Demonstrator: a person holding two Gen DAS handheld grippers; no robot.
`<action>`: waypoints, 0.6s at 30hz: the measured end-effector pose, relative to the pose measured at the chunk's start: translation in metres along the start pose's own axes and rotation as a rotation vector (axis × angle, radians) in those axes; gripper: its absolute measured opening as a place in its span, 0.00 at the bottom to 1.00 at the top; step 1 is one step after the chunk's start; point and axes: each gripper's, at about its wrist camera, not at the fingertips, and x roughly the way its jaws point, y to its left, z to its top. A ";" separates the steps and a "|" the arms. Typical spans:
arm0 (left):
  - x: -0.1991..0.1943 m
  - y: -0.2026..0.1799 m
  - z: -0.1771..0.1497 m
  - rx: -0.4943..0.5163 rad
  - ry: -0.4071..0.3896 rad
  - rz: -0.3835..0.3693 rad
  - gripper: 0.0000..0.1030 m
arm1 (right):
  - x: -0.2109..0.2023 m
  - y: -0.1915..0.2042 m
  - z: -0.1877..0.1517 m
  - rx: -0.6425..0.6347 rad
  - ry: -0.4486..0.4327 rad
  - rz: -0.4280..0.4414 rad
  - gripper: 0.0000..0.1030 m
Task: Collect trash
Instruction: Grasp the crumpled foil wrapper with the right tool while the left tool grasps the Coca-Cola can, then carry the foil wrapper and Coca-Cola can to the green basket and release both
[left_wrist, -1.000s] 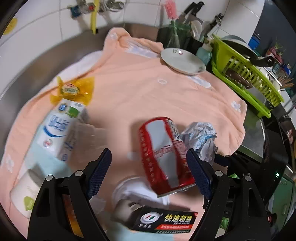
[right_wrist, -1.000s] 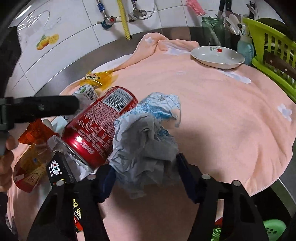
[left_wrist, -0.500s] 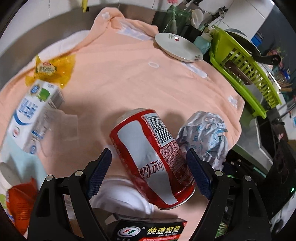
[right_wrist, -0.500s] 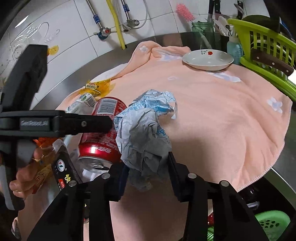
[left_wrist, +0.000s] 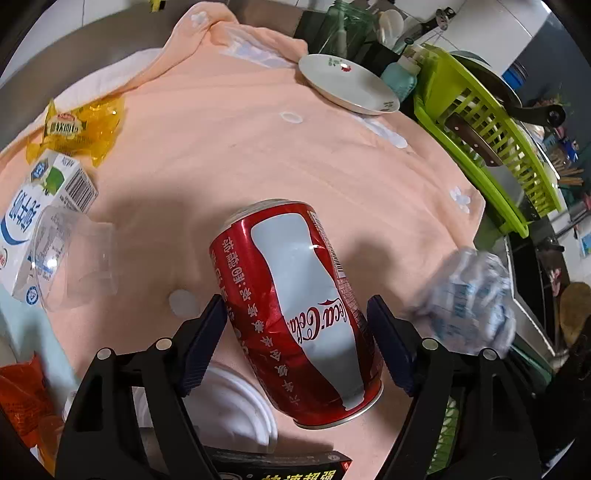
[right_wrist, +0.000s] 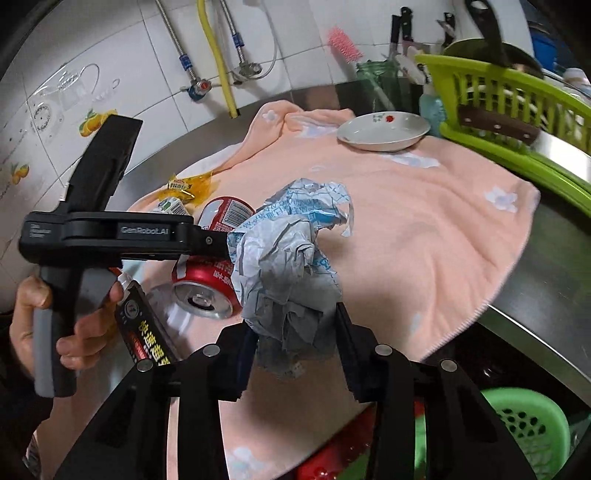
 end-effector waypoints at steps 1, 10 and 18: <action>0.000 -0.002 0.000 0.006 -0.003 0.003 0.73 | -0.006 -0.002 -0.003 0.005 -0.006 -0.007 0.38; -0.026 -0.025 -0.014 0.077 -0.053 -0.025 0.72 | -0.062 -0.016 -0.041 0.060 -0.036 -0.090 0.38; -0.059 -0.074 -0.046 0.176 -0.085 -0.108 0.72 | -0.099 -0.044 -0.105 0.118 0.026 -0.256 0.40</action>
